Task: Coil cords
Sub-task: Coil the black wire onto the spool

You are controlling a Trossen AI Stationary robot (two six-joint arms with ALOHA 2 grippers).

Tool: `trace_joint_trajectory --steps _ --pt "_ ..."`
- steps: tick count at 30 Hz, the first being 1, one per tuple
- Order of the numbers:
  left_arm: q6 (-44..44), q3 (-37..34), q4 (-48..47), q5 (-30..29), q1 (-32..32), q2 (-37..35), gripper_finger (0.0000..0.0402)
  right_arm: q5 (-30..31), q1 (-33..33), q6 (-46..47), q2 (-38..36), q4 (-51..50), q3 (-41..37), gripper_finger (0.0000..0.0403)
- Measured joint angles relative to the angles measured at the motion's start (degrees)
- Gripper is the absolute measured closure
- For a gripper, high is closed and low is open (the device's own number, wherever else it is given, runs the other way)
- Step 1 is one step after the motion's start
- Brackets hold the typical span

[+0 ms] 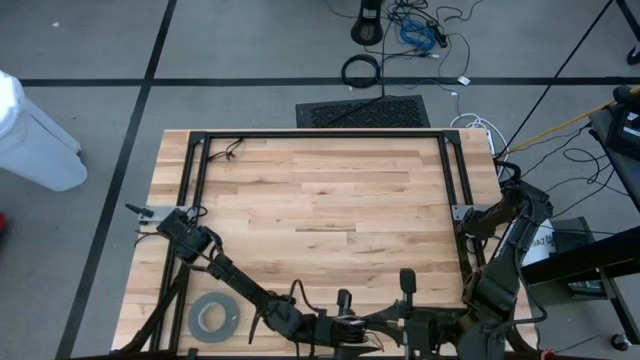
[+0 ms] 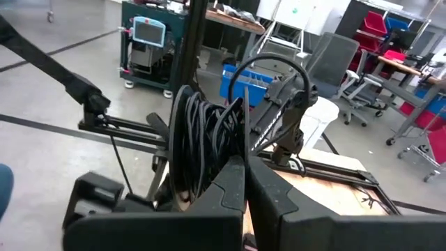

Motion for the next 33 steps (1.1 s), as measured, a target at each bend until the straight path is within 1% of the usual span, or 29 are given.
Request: trace_joint_trajectory --steps 3,5,7,13,15,18,27,33 --pt "-0.1 0.0 -0.1 0.2 0.2 0.0 0.0224 -0.6 -0.3 -0.6 0.0 0.1 0.0 0.0403" --pt "-0.2 0.0 -0.1 1.7 0.1 0.0 0.022 -0.7 -0.3 -0.9 0.0 0.4 0.0 0.0403" --pt "-0.4 0.0 -0.3 2.8 0.0 0.0 0.0219 -1.0 -0.4 -1.2 0.0 0.3 0.0 0.0403" --pt "-0.4 0.0 -0.7 2.8 0.1 0.0 0.0219 -1.0 -1.0 -1.1 0.1 0.3 0.0 0.0403" --pt "-0.6 0.0 -0.8 3.9 0.1 0.0 0.0219 -1.2 -1.0 -1.1 0.2 0.2 0.0 0.0403" --pt "-3.2 0.0 -1.3 5.5 0.0 0.0 0.0219 -1.2 -1.1 -1.0 0.4 0.2 0.0 0.0403" --pt "-3.4 0.0 -3.9 5.9 -0.2 0.0 0.0219 -1.2 -1.3 -1.0 0.7 0.1 0.0 0.0403" --pt "-3.4 0.0 -5.1 5.8 -0.5 0.0 0.0219 -1.2 0.2 -1.6 0.6 0.1 0.0 0.0403"
